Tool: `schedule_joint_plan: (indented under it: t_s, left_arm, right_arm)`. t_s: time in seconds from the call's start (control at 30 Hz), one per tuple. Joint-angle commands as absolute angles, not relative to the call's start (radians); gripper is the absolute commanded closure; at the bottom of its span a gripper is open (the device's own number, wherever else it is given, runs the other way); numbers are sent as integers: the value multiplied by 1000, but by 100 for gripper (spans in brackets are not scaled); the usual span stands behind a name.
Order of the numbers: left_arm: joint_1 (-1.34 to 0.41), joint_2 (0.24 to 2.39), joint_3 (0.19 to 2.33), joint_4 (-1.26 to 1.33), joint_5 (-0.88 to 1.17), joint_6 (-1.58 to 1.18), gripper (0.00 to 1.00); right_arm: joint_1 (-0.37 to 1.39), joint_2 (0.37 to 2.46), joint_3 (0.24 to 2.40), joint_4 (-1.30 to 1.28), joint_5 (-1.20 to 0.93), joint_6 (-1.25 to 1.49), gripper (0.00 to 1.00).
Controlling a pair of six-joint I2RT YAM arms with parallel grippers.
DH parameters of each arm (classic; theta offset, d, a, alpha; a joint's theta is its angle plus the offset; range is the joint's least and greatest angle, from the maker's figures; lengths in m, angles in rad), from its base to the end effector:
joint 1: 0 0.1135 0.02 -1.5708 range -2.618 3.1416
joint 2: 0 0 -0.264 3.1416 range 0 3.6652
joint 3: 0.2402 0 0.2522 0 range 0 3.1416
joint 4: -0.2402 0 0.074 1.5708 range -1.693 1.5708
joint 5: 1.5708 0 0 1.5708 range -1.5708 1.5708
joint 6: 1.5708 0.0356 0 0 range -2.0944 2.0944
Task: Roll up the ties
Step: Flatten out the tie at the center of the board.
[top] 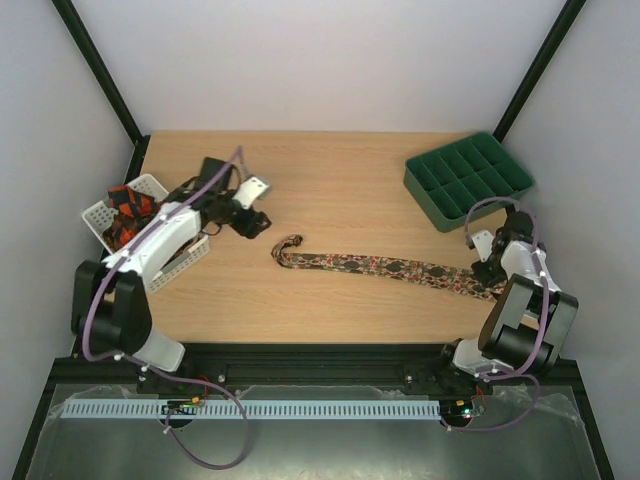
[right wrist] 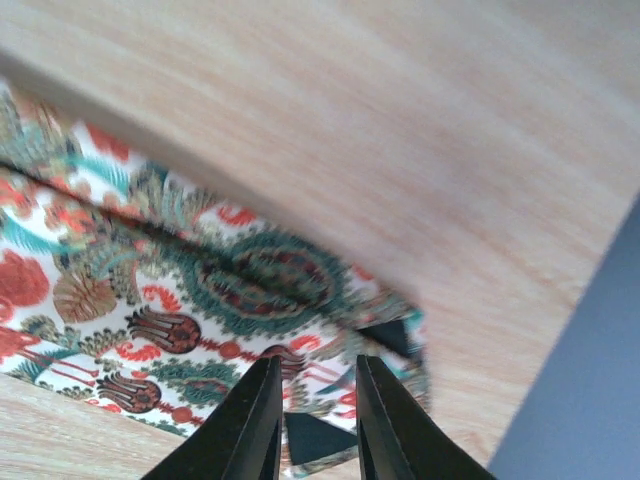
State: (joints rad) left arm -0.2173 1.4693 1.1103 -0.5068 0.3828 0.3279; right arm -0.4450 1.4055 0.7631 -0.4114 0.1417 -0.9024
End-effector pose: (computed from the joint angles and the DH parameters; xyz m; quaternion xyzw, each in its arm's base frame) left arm 0.3028 -0.0805 0.2647 0.3113 0.8697 -0.1595 0.3483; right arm 0.2349 -0.1176 0.1802 -0.2010 0.9433 -0.2126 0.1566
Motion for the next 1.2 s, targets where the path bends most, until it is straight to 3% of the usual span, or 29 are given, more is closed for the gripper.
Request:
schedule_joint_plan:
  t_s: [0.0,0.2,0.57,0.87,1.03,1.17]
  left_arm:
    - [-397,1620,1251,-607,221,461,27]
    - [-604,1816,1361,-638,24,473,22]
    - [-646,1990,1423,-624,-225,456,23]
    - [-440,1778,1240,-660,-308,464,26]
    - [-335,1591,1087,-676,-215,511,25]
    - [-302,1488,1077,-698,-8,541,22]
  right_arm:
    - [-448,1387,894,-591,30,-866,76]
    - [-423,1357,942,-725,-128,-768,74]
    - [-351,1459,804,-583,-50,-650,74]
    - [-458,1578,790,-508,32,-715,78]
    - [-492,1575,807,-507,41,-764,78]
    - [-511,1573,852,-526,39,-811,77]
